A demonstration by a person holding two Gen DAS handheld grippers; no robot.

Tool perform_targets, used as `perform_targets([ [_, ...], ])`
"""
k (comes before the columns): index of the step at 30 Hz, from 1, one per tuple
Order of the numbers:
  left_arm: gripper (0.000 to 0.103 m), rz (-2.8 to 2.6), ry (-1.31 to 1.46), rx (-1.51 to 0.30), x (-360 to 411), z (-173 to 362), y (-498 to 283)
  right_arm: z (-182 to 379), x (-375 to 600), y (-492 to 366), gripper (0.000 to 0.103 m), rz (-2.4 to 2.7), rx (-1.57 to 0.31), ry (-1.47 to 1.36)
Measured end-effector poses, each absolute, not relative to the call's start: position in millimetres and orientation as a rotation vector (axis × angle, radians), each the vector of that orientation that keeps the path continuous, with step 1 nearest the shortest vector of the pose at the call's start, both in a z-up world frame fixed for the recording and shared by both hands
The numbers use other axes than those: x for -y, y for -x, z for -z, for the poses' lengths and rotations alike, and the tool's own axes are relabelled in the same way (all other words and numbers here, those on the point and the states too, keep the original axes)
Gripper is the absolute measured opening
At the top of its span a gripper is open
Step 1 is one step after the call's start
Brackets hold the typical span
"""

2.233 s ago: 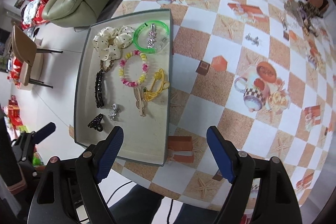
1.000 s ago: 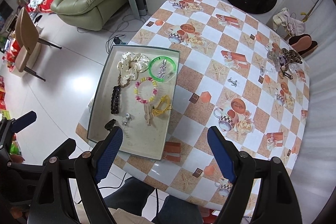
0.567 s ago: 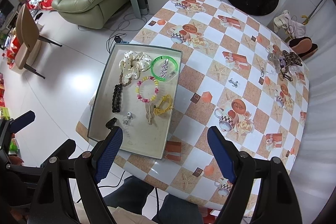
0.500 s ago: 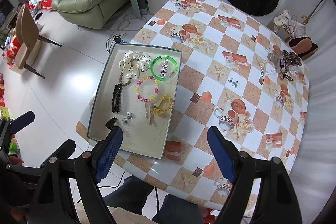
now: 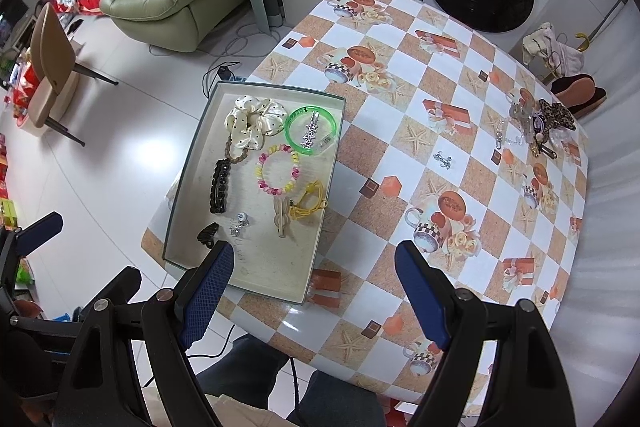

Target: Organize jewelry

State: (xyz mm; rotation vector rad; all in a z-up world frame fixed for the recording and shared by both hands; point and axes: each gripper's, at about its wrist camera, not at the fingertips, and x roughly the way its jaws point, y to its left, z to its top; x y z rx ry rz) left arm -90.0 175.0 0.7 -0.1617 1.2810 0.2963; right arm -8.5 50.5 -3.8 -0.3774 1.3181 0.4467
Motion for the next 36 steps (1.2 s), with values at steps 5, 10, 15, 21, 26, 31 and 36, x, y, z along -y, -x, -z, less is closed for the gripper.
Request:
perform_targets([
  [5,0.103,-0.309,0.164,-1.279,-174.4,-1.3,89.4,4.3,-52.6,7.2,0.085,-0.460,-1.321,0.389],
  [10,0.103,-0.317,0.169,-1.278,-175.1,-1.3,88.8,4.6,-54.7,7.4,0.085,-0.464,-1.319,0.394],
  [15,0.103,-0.317,0.171,-1.283,-174.6,-1.0,88.3,4.7,-54.6,7.2,0.085,-0.464,-1.320,0.395],
  [21,0.103,-0.319,0.173,-1.285,-172.1,0.5,89.3,4.7,-54.6,7.0,0.085,-0.464,-1.321,0.394],
  [26,0.103,-0.319,0.172,-1.284,-172.2,0.8,89.5,4.4,-54.7,7.4,0.085,-0.463,-1.319,0.395],
  [31,0.103,-0.321,0.174,-1.280,-170.9,2.1,91.4,4.5,-55.3,7.8,0.085,-0.461,-1.321,0.394],
  [36,0.103,-0.323,0.178,-1.275,-170.0,1.9,93.0,5.0,-55.1,10.2,0.085,-0.460,-1.315,0.399],
])
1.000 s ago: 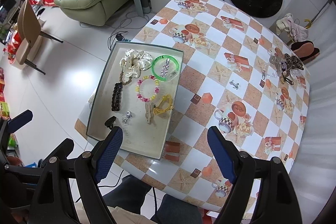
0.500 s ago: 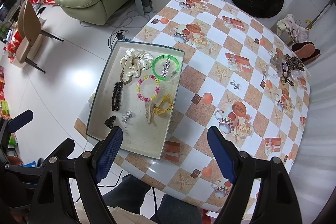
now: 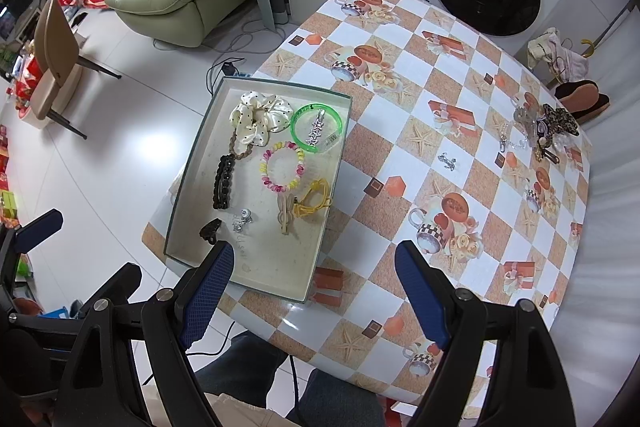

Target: Organize jewelry

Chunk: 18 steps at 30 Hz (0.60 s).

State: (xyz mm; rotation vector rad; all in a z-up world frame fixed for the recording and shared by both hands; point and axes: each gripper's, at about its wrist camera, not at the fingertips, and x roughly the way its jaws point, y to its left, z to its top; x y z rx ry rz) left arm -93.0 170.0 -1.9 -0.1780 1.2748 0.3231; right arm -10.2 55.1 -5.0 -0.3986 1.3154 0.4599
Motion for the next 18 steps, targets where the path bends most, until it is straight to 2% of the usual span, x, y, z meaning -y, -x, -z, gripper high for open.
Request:
perform_targets([
  [18,0.103,-0.326,0.176,-1.274,-165.4,-2.1,93.5,3.8,-54.8,10.1,0.085,-0.462,-1.318,0.398],
])
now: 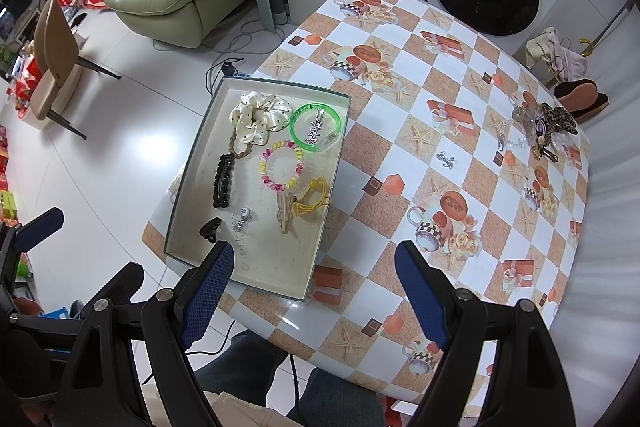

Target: Organize jewelry

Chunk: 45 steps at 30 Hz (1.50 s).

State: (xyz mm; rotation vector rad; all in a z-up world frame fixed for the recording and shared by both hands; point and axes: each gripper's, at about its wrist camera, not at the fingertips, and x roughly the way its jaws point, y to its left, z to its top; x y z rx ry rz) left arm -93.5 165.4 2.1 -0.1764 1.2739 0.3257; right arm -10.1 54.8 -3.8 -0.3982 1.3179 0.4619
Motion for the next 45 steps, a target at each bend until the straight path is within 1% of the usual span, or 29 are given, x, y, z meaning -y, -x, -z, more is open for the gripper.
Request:
perform_targets([
  [45,0.103,-0.326,0.178,-1.265,-165.9,-5.5,96.0,4.3,-55.1,13.6,0.085,-0.461,-1.321,0.396],
])
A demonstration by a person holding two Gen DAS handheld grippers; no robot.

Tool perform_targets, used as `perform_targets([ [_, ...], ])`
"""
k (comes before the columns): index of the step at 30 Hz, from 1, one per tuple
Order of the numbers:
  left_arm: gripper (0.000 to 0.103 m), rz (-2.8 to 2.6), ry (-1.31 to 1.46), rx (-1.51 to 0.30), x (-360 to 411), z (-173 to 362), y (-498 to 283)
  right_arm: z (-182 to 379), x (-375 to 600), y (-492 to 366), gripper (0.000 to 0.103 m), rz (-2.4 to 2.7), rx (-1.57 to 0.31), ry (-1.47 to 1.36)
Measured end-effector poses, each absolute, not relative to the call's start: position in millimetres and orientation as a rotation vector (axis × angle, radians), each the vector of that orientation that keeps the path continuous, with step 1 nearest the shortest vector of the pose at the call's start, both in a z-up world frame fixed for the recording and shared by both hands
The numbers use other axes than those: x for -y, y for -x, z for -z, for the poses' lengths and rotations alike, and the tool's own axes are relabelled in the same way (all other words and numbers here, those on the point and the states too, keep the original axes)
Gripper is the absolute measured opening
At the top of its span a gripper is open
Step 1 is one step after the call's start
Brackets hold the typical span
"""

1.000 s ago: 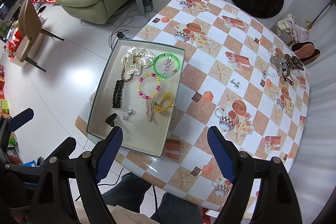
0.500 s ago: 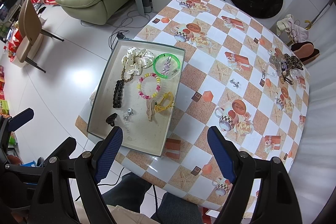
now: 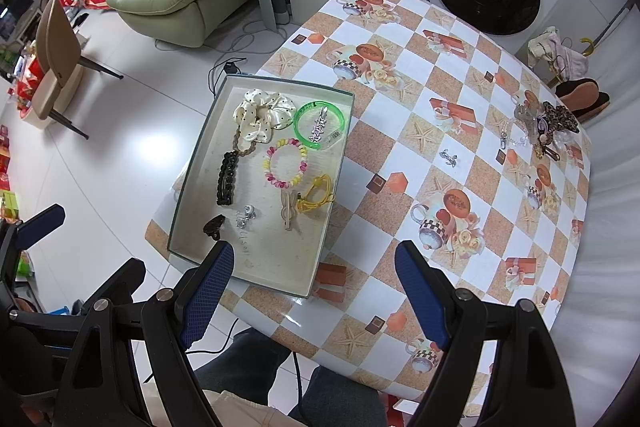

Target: Organize jewelry

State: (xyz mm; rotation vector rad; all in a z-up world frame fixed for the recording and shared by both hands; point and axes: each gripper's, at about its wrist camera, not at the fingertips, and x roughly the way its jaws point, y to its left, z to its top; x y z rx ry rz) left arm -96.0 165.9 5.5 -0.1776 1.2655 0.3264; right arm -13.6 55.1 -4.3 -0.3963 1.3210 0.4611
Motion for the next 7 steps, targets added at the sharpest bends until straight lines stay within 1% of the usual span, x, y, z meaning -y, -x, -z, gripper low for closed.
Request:
perform_targets([
  [7,0.103,-0.327,0.171,-1.273,-168.7,-5.1,95.7,5.2,-55.0,15.9,0.085,-0.461,-1.322,0.394],
])
